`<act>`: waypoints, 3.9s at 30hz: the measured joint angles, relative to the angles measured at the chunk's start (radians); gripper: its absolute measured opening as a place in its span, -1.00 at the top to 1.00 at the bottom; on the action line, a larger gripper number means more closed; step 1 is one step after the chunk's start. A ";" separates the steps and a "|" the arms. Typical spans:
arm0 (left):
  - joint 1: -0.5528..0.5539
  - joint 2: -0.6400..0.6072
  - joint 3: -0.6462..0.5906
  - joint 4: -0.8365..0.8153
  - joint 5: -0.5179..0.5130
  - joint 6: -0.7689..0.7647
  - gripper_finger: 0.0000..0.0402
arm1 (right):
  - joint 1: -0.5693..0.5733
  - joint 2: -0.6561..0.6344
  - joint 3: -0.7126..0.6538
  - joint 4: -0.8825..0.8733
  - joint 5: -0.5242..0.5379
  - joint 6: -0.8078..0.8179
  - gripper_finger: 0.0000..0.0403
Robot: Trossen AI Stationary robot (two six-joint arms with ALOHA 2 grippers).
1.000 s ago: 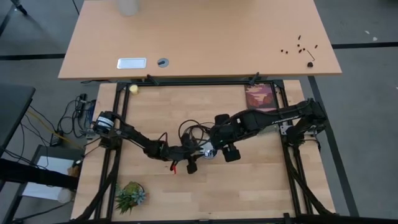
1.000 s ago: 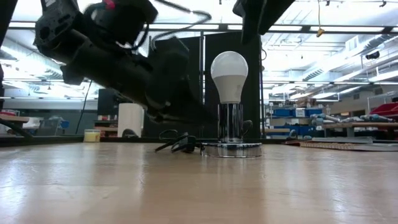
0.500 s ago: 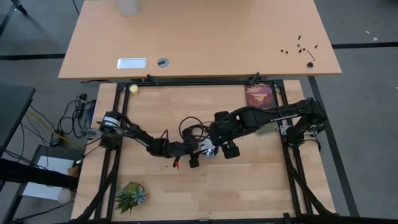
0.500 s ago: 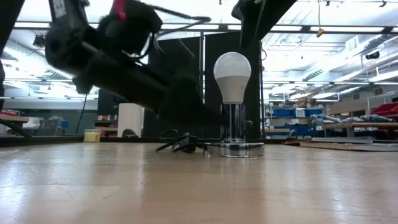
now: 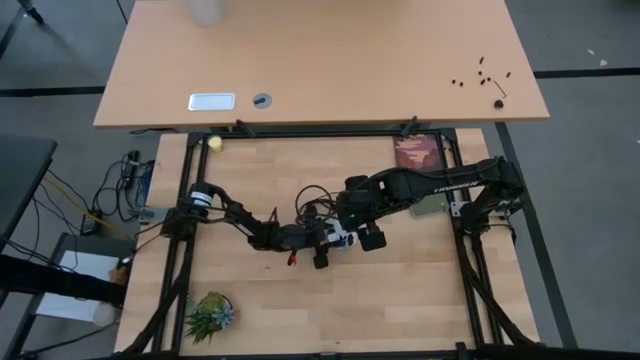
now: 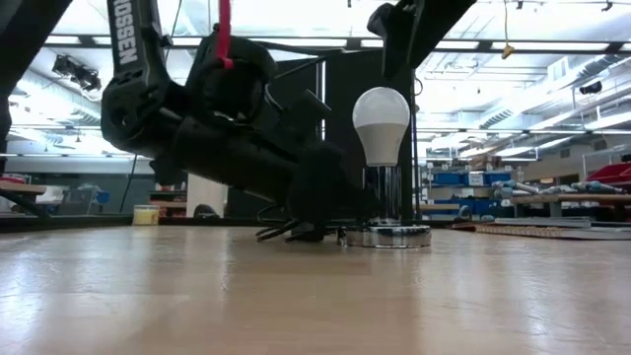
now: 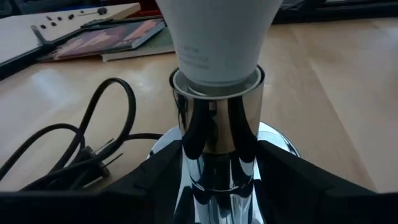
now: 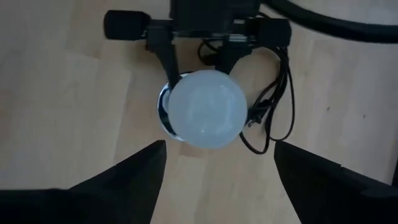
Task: Screw lightbulb
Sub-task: Insert the lightbulb into the silver lamp
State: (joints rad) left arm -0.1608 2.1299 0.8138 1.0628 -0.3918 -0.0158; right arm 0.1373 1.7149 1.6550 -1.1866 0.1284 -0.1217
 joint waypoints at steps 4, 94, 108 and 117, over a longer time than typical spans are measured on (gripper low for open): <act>0.000 0.005 0.014 0.000 -0.014 -0.017 -0.04 | -0.004 0.000 0.000 0.003 -0.003 -0.045 -0.67; 0.009 0.003 0.086 -0.035 0.056 -0.038 0.08 | -0.028 0.230 -0.001 0.072 -0.079 -0.163 -0.79; 0.009 0.003 0.086 -0.041 0.049 -0.068 0.08 | -0.029 0.230 -0.001 0.063 -0.082 -0.038 -0.25; 0.008 0.003 0.086 -0.043 0.025 -0.112 0.08 | -0.027 0.230 -0.001 0.068 -0.093 0.273 -0.43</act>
State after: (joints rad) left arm -0.1524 2.1330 0.8993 1.0199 -0.3666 -0.1281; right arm 0.1103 1.9450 1.6539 -1.1188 0.0358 0.1516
